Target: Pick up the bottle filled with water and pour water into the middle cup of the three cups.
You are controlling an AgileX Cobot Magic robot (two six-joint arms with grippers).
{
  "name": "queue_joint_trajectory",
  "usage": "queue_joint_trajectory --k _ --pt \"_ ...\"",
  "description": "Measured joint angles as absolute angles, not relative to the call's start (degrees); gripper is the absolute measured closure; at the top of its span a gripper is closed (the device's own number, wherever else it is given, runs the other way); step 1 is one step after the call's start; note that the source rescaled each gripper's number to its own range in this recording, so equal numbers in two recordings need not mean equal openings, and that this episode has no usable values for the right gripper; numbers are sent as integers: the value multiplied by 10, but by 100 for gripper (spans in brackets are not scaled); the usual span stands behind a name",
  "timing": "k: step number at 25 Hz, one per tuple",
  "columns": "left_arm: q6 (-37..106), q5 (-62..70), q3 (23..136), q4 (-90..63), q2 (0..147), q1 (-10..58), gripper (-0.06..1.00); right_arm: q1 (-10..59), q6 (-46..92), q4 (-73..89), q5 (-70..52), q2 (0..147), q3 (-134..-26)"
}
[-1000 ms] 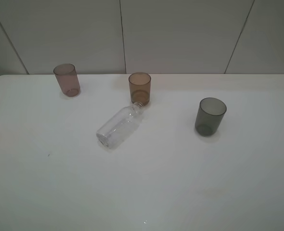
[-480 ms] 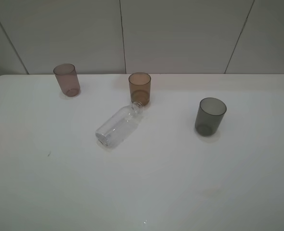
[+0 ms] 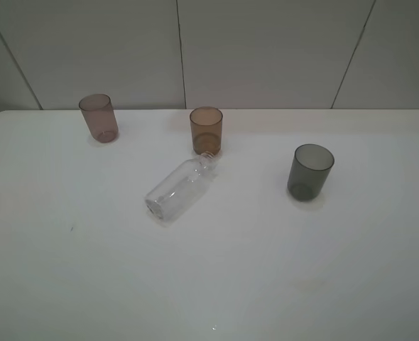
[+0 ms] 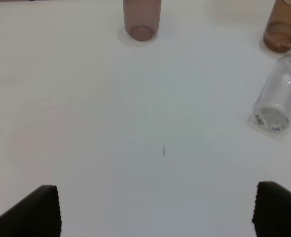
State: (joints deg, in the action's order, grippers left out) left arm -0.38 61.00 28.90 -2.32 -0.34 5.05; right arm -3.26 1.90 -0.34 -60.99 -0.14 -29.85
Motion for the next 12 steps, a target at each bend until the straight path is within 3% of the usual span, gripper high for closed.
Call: queue_joint_trajectory --k 12 --pt "-4 610 289 -23 -3 50 -6 -33 19 -3 -610 -1 -298"
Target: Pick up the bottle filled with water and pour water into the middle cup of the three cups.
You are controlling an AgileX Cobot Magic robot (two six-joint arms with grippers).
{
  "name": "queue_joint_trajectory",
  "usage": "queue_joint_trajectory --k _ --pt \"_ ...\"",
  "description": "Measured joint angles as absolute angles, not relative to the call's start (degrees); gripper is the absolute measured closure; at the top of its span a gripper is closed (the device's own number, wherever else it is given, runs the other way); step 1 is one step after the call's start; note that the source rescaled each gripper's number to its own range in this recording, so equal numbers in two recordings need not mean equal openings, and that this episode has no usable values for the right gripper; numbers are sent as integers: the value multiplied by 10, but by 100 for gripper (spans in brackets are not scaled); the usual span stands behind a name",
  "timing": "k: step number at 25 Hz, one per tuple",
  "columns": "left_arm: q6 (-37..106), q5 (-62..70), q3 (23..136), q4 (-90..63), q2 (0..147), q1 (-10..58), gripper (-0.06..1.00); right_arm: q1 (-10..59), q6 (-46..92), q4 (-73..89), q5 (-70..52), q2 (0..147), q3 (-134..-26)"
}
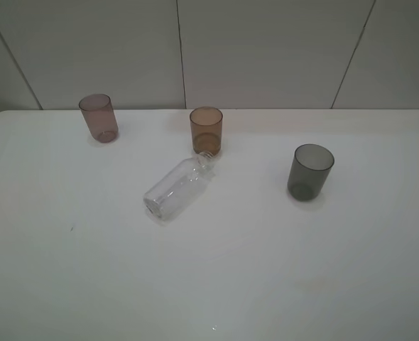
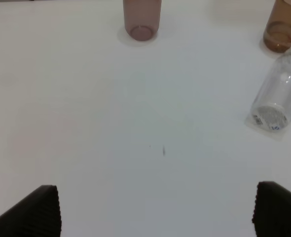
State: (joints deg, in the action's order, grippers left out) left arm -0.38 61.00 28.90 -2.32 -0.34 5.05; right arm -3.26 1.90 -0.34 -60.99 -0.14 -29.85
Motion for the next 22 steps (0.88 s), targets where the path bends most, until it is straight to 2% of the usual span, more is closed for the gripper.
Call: queue_joint_trajectory --k 22 --pt "-4 610 289 -23 -3 50 -6 -33 19 -3 -610 -1 -298"
